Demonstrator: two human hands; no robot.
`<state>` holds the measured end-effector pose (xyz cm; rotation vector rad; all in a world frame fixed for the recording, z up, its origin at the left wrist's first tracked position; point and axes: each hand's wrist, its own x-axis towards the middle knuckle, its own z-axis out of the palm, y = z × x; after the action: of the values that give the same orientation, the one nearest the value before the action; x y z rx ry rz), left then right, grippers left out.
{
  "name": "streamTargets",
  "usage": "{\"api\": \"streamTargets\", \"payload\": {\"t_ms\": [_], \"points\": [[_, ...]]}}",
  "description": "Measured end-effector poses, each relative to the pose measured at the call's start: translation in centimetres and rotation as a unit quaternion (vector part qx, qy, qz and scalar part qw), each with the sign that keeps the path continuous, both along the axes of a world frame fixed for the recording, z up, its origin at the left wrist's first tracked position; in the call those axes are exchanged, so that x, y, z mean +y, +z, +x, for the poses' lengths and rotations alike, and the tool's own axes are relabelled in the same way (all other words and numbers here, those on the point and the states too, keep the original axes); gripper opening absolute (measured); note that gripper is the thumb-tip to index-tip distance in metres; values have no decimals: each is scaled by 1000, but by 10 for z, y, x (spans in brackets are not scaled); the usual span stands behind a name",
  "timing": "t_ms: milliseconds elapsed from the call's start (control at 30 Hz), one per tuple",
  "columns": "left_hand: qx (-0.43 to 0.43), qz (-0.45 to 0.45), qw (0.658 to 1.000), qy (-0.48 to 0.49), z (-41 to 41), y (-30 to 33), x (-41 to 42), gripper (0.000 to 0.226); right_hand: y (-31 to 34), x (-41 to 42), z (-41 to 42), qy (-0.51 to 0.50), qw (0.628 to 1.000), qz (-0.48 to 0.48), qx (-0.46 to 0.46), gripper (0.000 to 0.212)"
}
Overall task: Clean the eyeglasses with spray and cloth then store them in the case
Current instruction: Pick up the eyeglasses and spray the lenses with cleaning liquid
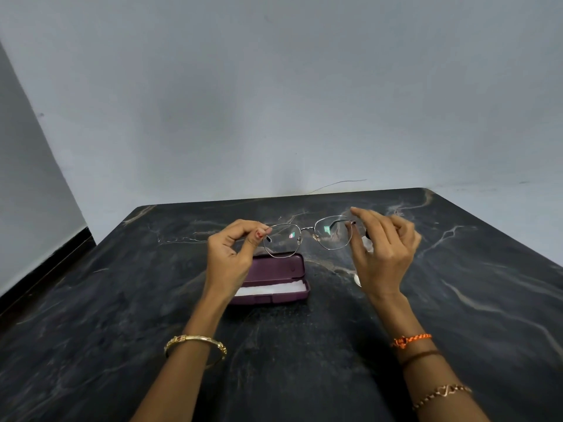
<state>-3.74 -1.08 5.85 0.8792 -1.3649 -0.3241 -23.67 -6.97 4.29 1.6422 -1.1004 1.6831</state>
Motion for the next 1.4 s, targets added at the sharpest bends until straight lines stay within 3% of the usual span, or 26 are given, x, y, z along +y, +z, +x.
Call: {"api": "streamTargets", "payload": {"t_ms": [333, 500, 700, 967, 1167, 1400], "points": [[64, 34, 996, 54, -6, -9, -5, 23, -4, 0, -21, 46, 988, 133, -56, 45], [79, 44, 993, 79, -14, -10, -8, 19, -14, -7, -25, 86, 970, 225, -23, 58], [83, 56, 989, 108, -27, -11, -19, 13, -26, -7, -19, 145, 954, 262, -37, 83], [81, 52, 982, 161, -40, 3, -51, 16, -23, -12, -13, 187, 953, 227, -74, 81], [29, 47, 980, 191, -50, 1, -65, 12, -17, -8, -8, 169, 970, 174, -19, 82], [9, 54, 977, 206, -50, -4, -66, 9, -12, -11, -6, 157, 971, 172, -52, 81]]}}
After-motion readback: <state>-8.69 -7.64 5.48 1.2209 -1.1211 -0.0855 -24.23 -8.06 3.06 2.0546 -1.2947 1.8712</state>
